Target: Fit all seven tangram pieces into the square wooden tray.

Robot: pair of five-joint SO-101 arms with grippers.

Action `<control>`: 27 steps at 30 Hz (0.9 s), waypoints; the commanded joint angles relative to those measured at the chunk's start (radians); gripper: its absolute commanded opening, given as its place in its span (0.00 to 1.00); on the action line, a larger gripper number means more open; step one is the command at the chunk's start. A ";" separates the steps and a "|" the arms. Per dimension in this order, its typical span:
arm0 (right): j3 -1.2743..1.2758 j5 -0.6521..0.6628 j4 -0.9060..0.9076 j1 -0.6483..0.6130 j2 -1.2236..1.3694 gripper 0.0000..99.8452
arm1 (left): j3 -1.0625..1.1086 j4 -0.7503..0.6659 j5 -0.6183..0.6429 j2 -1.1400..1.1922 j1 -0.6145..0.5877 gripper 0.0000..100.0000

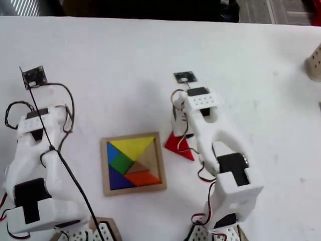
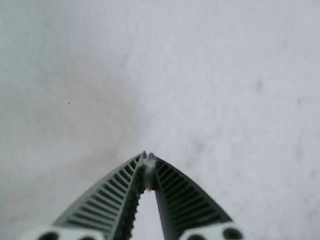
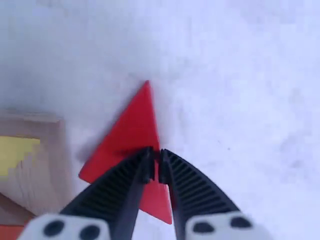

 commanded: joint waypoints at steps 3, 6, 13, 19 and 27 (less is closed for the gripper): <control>0.118 0.086 0.019 -0.004 -0.248 0.02 | -0.026 -0.015 -0.006 -0.008 -0.007 0.02; 0.249 0.087 -0.070 -0.091 -0.355 0.02 | -0.026 -0.015 -0.006 -0.008 -0.005 0.02; 0.450 0.163 -0.174 -0.298 -0.466 0.02 | -0.026 -0.015 -0.006 -0.008 -0.007 0.02; 0.430 0.212 -0.134 -0.219 -0.400 0.02 | -0.026 -0.015 -0.006 -0.008 -0.008 0.02; 0.394 0.311 -0.113 0.025 -0.311 0.02 | -0.026 -0.015 -0.006 -0.008 -0.008 0.02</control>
